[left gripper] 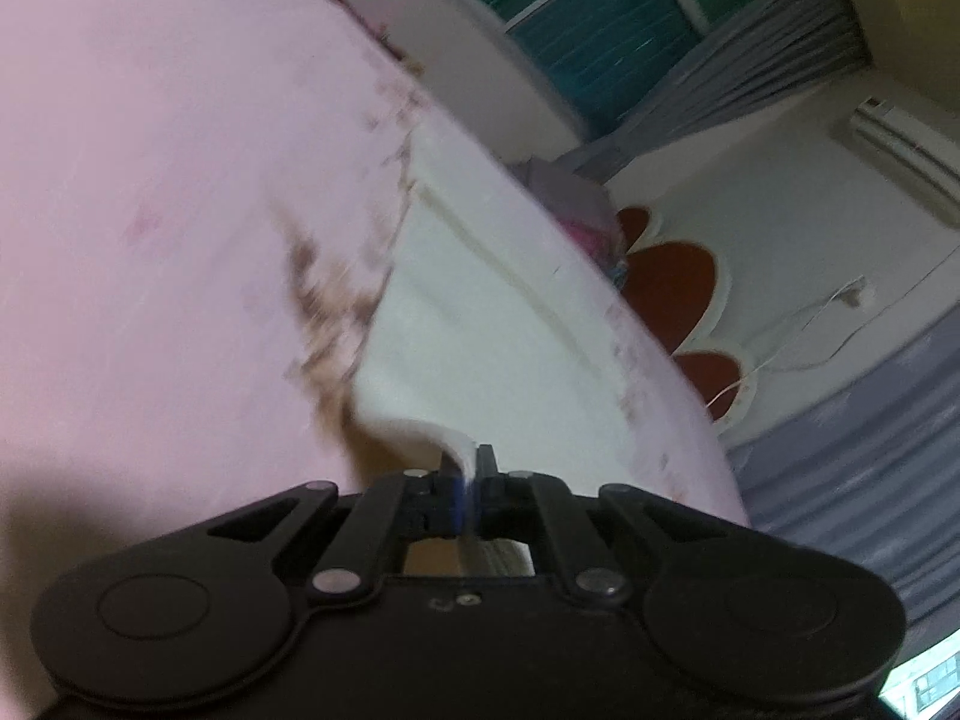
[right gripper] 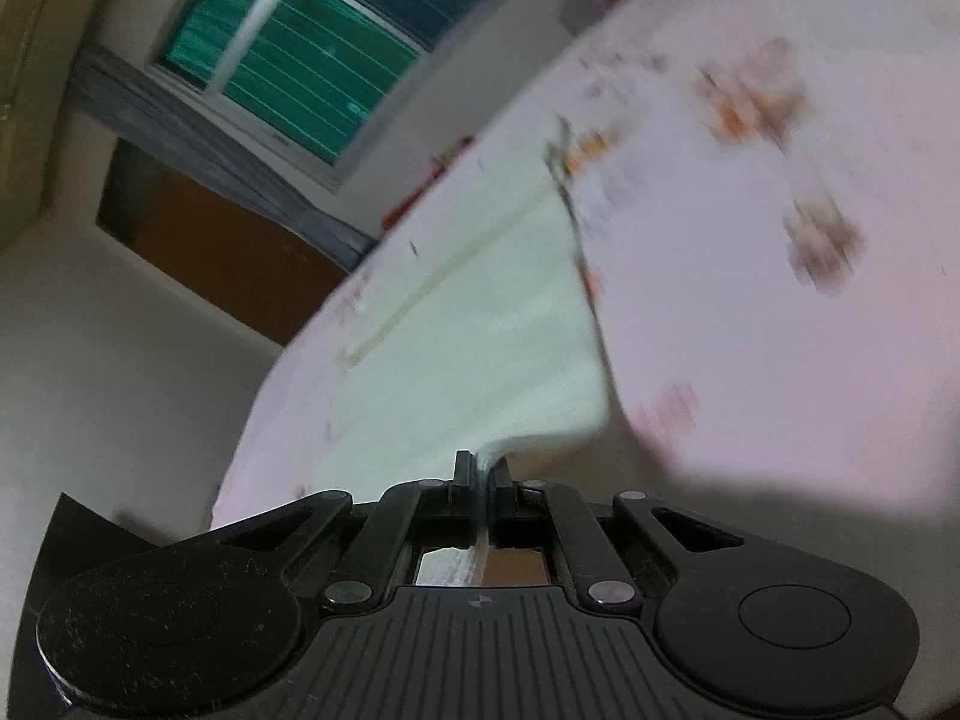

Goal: Fold small clothes

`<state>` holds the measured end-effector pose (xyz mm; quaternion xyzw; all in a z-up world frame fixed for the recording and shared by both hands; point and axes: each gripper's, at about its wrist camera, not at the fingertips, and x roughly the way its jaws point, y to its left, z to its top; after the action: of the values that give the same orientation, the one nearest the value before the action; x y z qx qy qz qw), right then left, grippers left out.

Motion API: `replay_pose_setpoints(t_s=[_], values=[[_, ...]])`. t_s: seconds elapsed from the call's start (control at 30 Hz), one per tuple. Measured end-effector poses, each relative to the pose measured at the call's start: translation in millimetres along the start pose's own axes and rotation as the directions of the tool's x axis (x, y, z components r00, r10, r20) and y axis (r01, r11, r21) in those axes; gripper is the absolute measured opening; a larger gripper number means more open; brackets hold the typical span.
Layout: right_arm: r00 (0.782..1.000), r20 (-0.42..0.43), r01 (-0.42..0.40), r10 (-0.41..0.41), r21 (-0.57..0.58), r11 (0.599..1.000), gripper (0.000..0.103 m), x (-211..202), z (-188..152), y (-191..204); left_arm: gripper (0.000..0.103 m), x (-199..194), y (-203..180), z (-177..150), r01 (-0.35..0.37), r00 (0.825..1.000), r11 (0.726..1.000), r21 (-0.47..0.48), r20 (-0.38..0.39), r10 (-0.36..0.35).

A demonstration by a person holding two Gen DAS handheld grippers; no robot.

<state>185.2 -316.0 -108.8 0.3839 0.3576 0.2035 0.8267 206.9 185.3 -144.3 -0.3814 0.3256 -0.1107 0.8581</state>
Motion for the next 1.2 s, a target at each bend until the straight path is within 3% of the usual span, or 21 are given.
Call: replay_pose_setpoints(t_s=[0.27, 0.43, 0.53, 0.67, 0.83, 1.03, 1.1, 1.17, 1.2], values=[[0.993, 0.107, -0.034, 0.041, -0.066, 0.997, 0.002, 27, 75, 42, 0.003, 35, -35, 72, 0.094, 0.992, 0.996, 0.001, 0.088, -0.094], [0.988, 0.149, -0.036, 0.043, -0.054, 0.998, 0.002, 61, 130, 52, 0.003, 73, -47, 119, 0.085, 0.991, 0.996, 0.029, 0.096, -0.088], [0.986, 0.158, -0.045, 0.051, -0.044, 0.998, 0.002, 88, 163, 55, 0.003, 108, -49, 144, 0.059, 0.995, 0.997, 0.045, 0.072, -0.062], [0.991, 0.135, 0.024, -0.022, -0.016, 1.0, 0.002, 139, 201, 44, 0.003, 149, -32, 170, 0.016, 1.0, 0.999, 0.03, 0.021, -0.016], [0.992, 0.089, 0.089, -0.092, 0.039, 0.995, 0.002, 198, 231, 15, 0.003, 204, -11, 199, -0.038, 0.999, 0.999, 0.005, -0.038, 0.038], [0.991, 0.024, 0.132, -0.135, 0.093, 0.987, 0.003, 258, 258, -15, 0.004, 250, 9, 221, -0.042, 0.995, 0.998, -0.039, -0.091, 0.038], [0.99, 0.023, 0.132, -0.136, 0.114, 0.985, 0.003, 271, 264, -24, 0.028, 258, 13, 227, -0.044, 0.996, 0.998, -0.048, -0.078, 0.041], [0.993, 0.026, 0.112, -0.116, 0.119, 0.987, 0.003, 280, 269, -30, 0.044, 260, 16, 231, -0.034, 0.998, 0.998, -0.054, -0.058, 0.031], [0.992, 0.029, 0.117, -0.122, 0.116, 0.986, 0.009, 282, 271, -30, 0.058, 260, 16, 233, -0.026, 0.999, 0.998, -0.052, -0.045, 0.024]])
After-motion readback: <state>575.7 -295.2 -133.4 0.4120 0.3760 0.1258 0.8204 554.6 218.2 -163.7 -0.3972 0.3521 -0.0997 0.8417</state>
